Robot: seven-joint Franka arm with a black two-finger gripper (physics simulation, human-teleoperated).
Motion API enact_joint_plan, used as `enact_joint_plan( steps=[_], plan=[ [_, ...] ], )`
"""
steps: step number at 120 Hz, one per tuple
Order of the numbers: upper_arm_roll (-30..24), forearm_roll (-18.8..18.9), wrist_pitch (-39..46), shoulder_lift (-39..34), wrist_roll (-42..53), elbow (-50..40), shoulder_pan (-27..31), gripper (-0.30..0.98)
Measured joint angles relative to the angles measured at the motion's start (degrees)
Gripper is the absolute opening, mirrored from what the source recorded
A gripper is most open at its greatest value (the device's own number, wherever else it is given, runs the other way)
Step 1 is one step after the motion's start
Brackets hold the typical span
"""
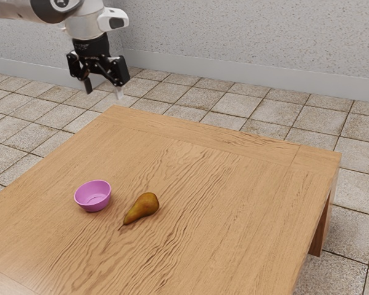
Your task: Place the pear in the bowl.
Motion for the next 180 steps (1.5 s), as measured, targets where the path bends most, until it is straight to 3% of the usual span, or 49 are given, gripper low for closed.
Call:
enact_joint_plan(
  steps=[36,54,74,101,132,180],
  plan=[
    [-0.13,-0.33,-0.85,-0.20,-0.93,-0.18,0.96,0.69],
    [-4.35,-0.33,5.85,-6.41,-1.24,-17.30,5.20,0.69],
    [-7.28,-0.72,17.30,-8.35,-1.53,-32.53,4.65,0.69],
    [-9.09,-1.11,29.44,-5.74,-1.86,-40.87,4.59,0.69],
    [-9.80,-1.29,38.69,-1.23,4.74,-41.76,5.83,0.69],
    [-9.46,1.11,40.02,9.88,20.29,-35.35,6.95,0.69]
  ],
)
